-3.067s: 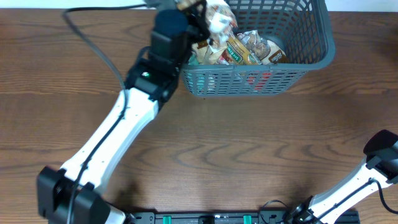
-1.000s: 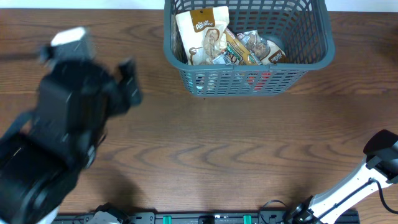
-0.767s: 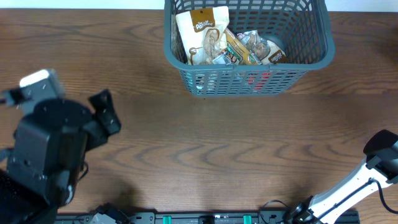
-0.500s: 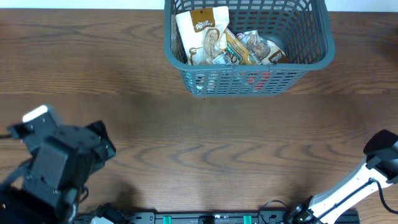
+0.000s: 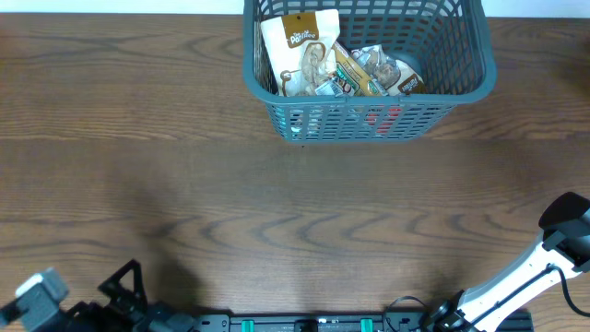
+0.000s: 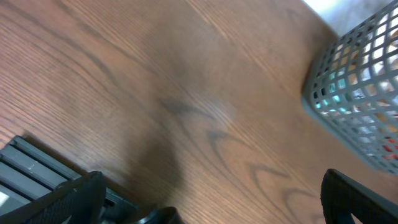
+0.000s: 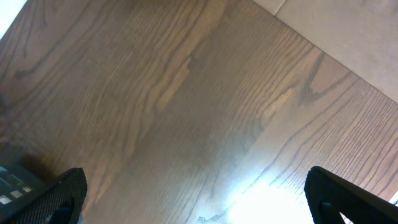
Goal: Pack container
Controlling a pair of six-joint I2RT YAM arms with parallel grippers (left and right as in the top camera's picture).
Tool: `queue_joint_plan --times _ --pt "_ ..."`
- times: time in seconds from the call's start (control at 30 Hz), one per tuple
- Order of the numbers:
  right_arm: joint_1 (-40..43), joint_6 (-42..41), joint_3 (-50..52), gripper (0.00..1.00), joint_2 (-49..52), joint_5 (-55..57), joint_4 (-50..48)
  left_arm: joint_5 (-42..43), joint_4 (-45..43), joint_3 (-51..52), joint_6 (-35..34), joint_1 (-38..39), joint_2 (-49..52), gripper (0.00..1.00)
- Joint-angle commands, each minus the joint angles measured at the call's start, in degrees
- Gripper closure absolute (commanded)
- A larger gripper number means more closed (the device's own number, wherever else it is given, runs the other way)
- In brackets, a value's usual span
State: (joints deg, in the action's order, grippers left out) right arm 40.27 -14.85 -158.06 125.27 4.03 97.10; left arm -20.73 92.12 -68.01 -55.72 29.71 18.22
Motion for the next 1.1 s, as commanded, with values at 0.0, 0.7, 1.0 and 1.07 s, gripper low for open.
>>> queue_joint_plan --times 0.0,0.7,1.0,1.07 --pt "0.15 0.31 -0.11 0.01 0.02 0.00 0.17 0.55 1.81 0.50 -0.76 -0.15 -3.58 0.01" --pt "0.15 0.31 -0.11 0.01 0.00 0.00 0.17 0.61 1.73 0.50 -0.74 -0.15 -4.90 0.01" --pt "0.15 0.31 -0.11 0.01 0.00 0.00 0.17 0.61 1.73 0.50 -0.74 -0.15 -4.90 0.01" --pt "0.15 0.31 -0.11 0.01 0.02 0.00 0.17 0.61 1.73 0.50 -0.74 -0.15 -4.90 0.01"
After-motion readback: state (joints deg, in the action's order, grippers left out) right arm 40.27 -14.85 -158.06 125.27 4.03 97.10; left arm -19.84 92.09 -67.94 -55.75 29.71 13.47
